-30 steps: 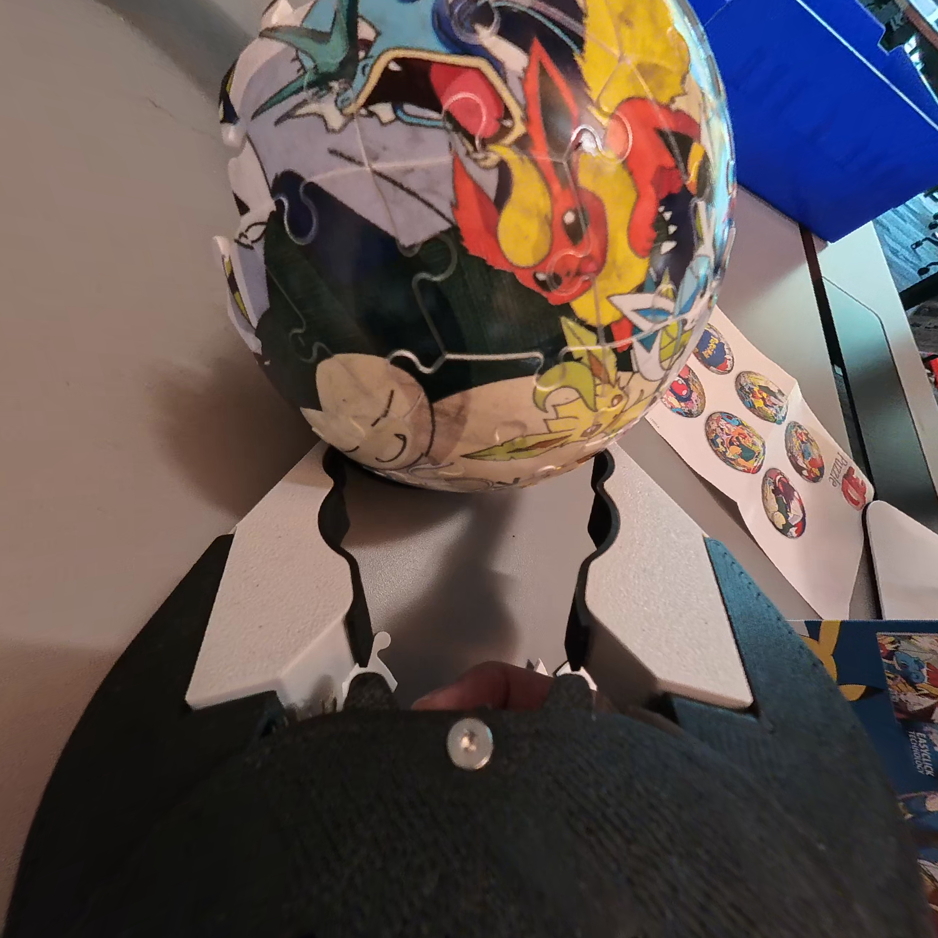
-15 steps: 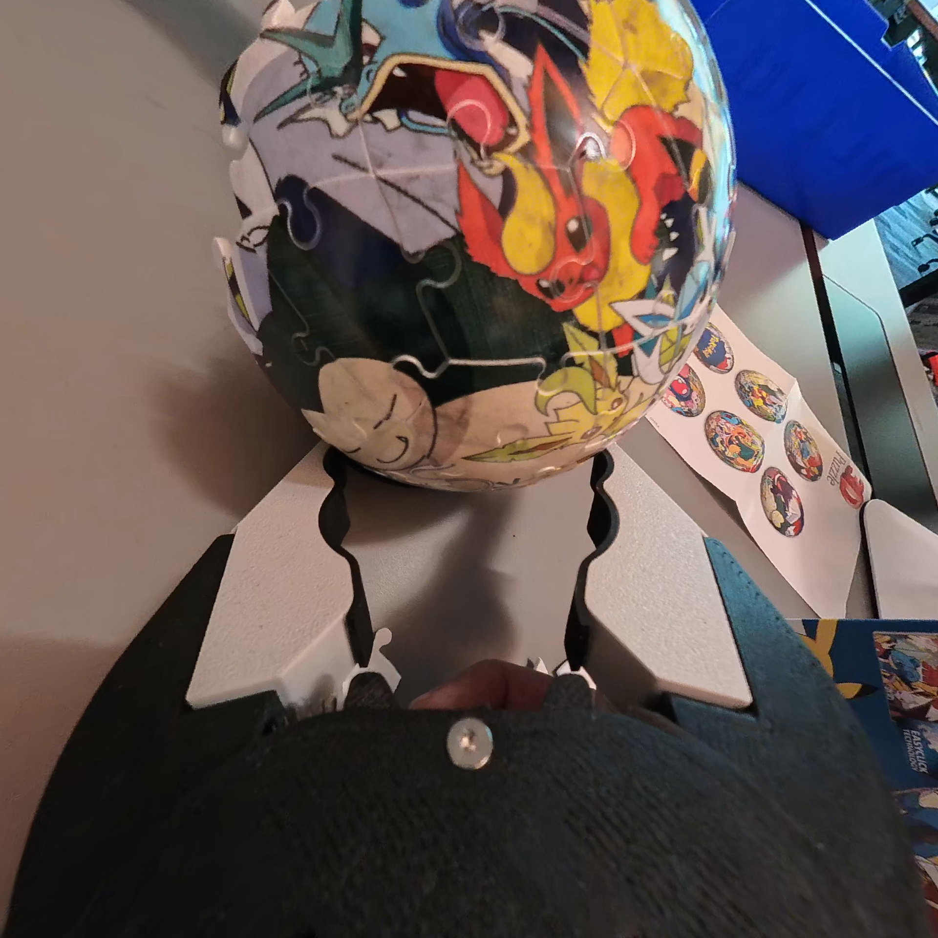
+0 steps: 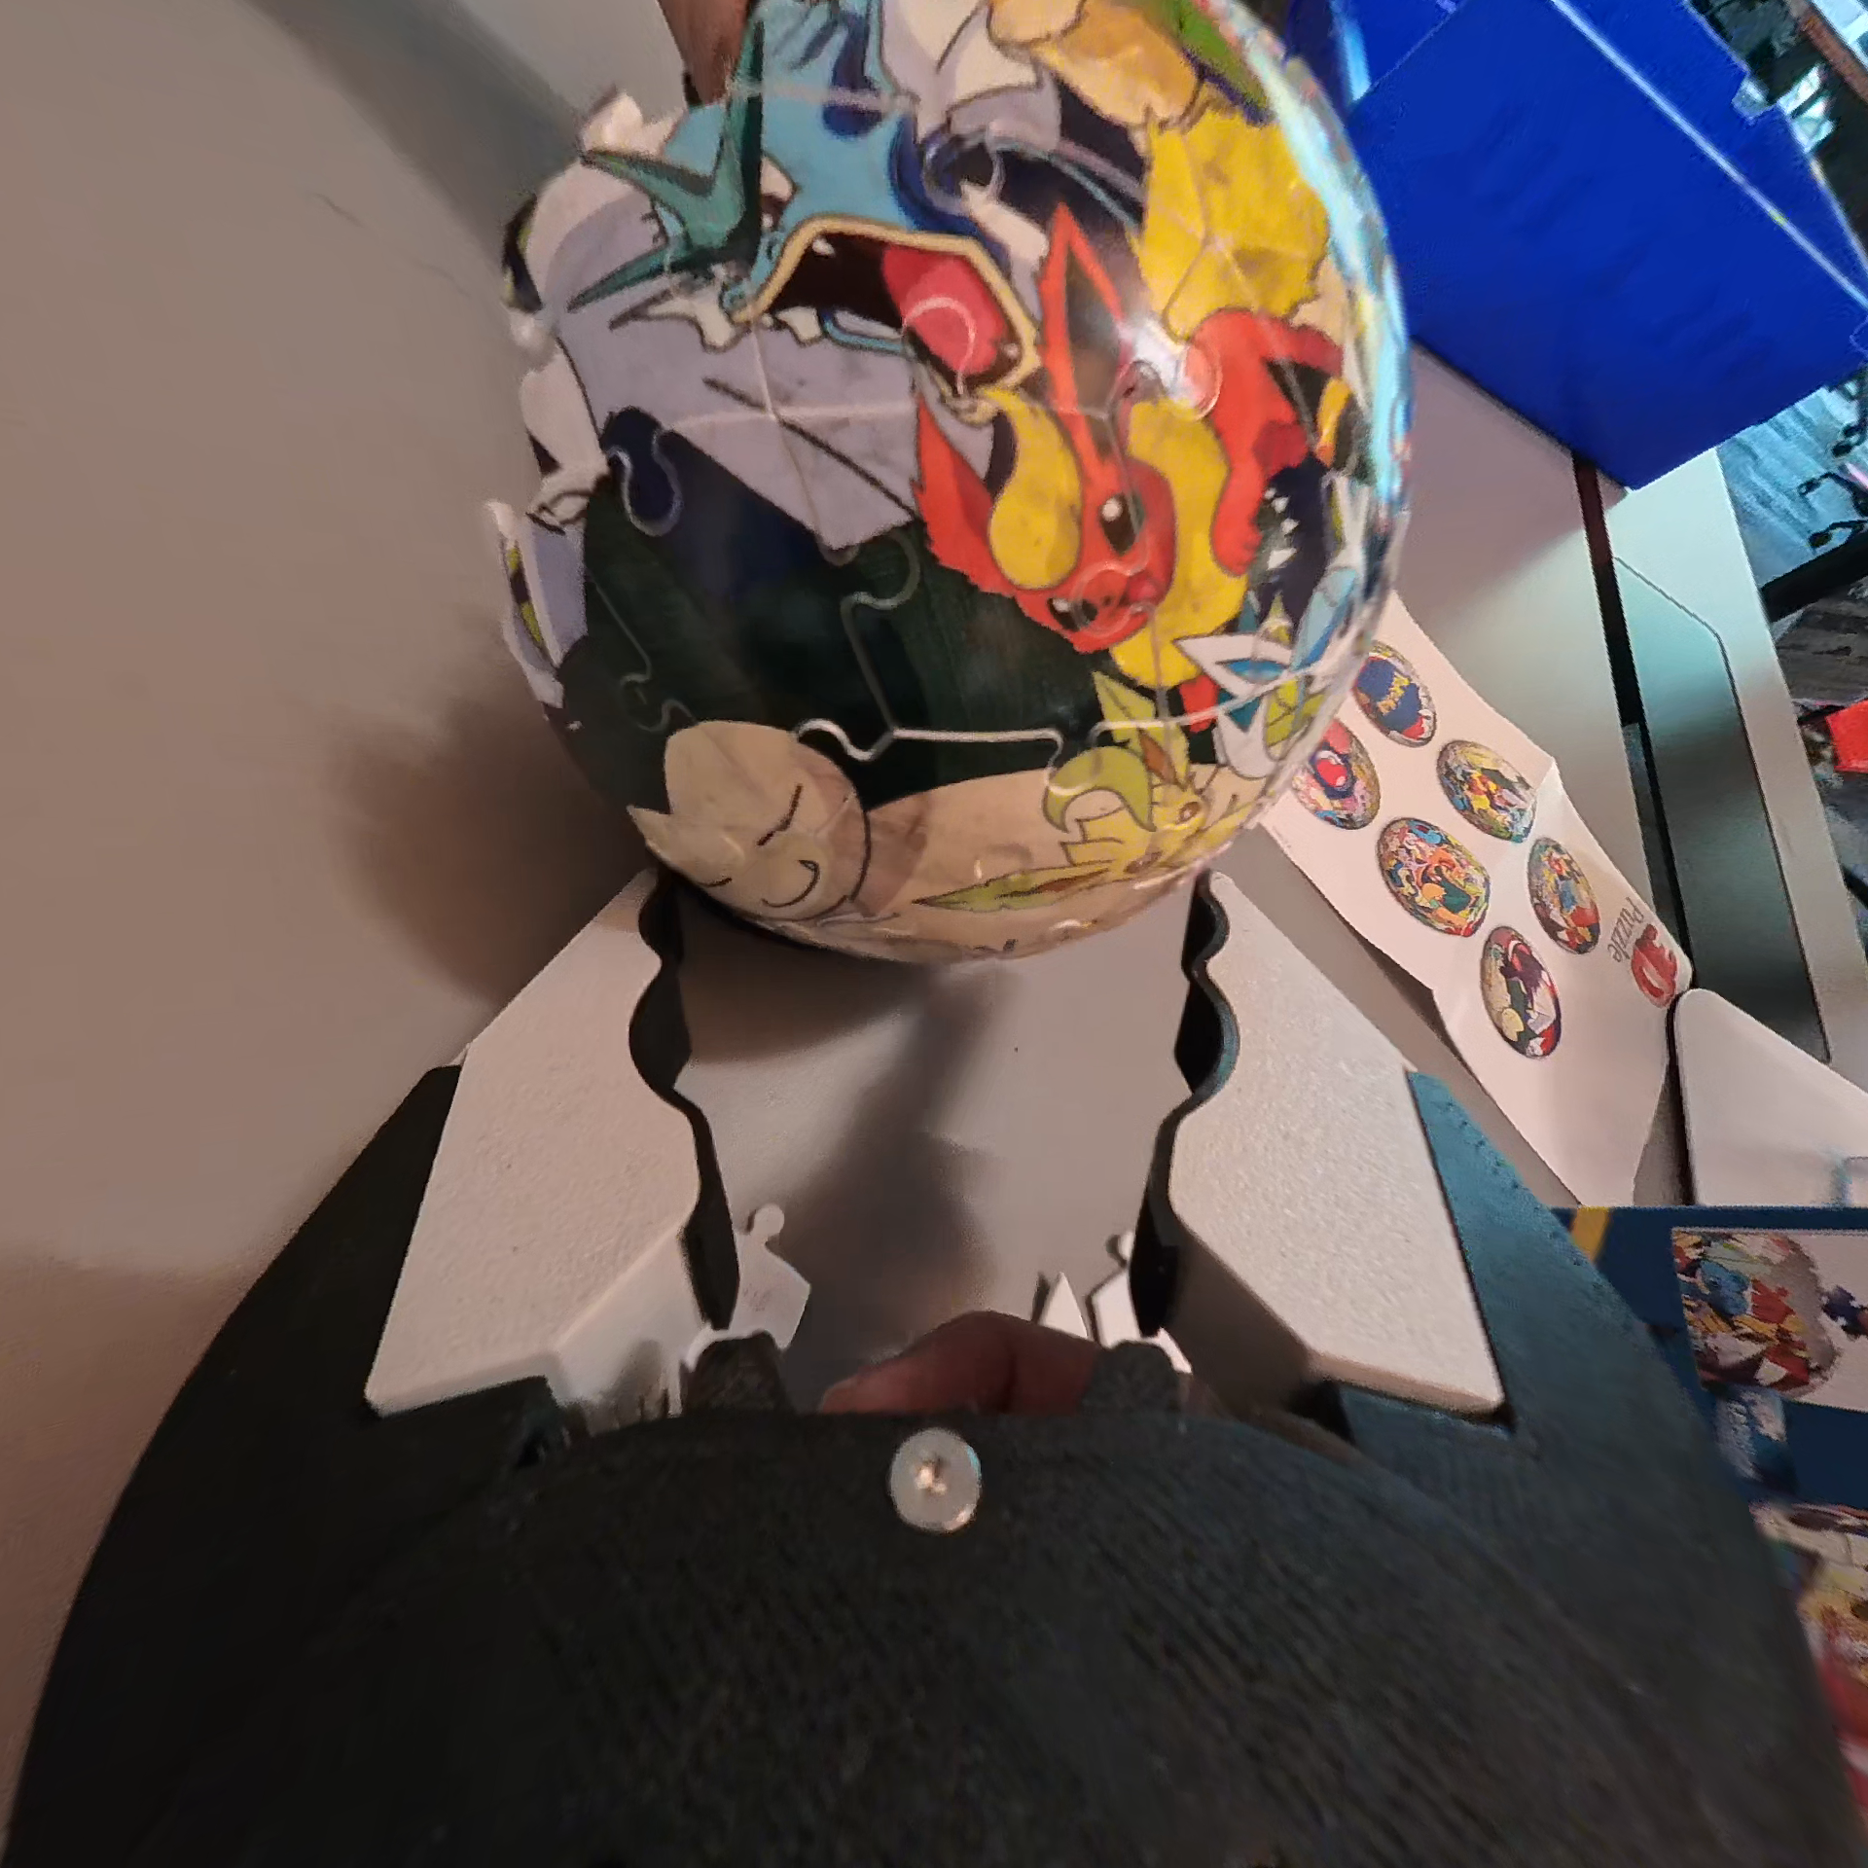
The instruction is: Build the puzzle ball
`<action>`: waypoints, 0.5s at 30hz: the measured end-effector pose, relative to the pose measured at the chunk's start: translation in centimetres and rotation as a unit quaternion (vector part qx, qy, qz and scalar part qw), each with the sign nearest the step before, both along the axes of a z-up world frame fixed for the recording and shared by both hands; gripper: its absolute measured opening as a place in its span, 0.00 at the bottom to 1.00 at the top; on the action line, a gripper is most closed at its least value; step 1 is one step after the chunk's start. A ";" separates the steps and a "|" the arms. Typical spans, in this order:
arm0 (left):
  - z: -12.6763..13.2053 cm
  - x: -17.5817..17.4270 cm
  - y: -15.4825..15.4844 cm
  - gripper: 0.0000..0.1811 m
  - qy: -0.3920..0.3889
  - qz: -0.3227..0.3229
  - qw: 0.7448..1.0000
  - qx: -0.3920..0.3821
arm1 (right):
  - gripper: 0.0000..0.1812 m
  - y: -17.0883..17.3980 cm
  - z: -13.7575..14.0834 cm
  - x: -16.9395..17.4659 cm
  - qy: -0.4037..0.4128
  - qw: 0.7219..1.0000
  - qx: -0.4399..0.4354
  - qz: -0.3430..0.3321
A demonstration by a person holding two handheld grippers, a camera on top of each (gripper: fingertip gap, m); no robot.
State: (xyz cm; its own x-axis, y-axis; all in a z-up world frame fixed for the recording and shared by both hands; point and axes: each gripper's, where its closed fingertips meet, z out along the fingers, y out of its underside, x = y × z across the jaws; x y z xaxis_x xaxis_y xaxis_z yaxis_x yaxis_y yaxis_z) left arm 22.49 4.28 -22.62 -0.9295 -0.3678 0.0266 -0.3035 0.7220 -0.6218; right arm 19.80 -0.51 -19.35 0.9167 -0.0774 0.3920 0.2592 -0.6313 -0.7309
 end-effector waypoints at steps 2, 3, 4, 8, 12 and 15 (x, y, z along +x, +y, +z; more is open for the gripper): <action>0.0 0.1 0.0 0.60 0.000 -0.005 1.000 0.000 | 0.57 -1.1 0.7 0.0 -0.013 1.000 -0.022 -0.011; -0.1 0.2 0.0 0.62 0.002 -0.006 1.000 0.000 | 0.58 -1.8 1.4 -0.1 -0.023 0.999 -0.033 -0.021; -0.2 0.3 0.0 0.63 0.004 -0.008 1.000 0.001 | 0.58 -2.5 2.4 -0.4 -0.030 0.998 -0.038 -0.028; -0.2 0.5 -0.2 0.65 0.008 -0.024 1.000 0.000 | 0.49 -2.7 7.9 -4.6 -0.068 0.996 -0.052 -0.024; -0.3 0.7 -0.2 0.66 0.004 -0.023 1.000 -0.011 | 0.36 1.8 7.6 -10.9 -0.122 0.985 -0.122 0.014; -0.3 0.8 -0.2 0.67 0.003 -0.020 1.000 -0.017 | 0.27 3.8 3.5 -11.4 -0.178 0.956 -0.231 -0.027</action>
